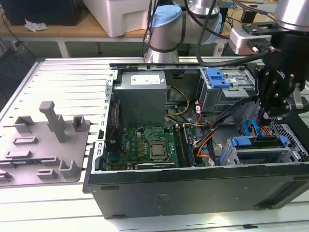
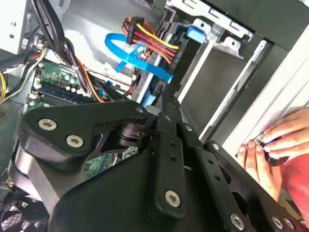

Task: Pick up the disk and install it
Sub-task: 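Insert the second disk wire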

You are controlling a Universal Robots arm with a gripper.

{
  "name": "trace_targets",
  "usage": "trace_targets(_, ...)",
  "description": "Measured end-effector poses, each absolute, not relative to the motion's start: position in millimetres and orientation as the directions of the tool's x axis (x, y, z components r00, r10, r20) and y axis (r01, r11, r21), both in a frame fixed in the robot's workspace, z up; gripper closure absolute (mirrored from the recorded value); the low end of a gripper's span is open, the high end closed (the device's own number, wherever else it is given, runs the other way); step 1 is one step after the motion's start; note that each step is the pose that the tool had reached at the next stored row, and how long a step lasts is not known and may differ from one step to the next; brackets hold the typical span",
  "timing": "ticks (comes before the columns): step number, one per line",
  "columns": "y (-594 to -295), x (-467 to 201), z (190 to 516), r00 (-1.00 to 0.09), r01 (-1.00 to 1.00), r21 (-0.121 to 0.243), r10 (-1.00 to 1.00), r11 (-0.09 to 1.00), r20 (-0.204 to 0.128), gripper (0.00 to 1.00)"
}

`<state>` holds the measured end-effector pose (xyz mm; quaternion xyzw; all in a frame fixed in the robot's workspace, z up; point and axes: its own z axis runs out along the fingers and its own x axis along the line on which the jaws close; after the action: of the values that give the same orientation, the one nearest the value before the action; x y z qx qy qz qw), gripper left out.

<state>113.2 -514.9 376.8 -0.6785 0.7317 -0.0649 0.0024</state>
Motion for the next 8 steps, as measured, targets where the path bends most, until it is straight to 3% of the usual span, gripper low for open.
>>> trace_targets(8,-513.5,103.0,376.8,-0.079,-0.992,-0.104,-0.992,0.069,0.095,0.89)
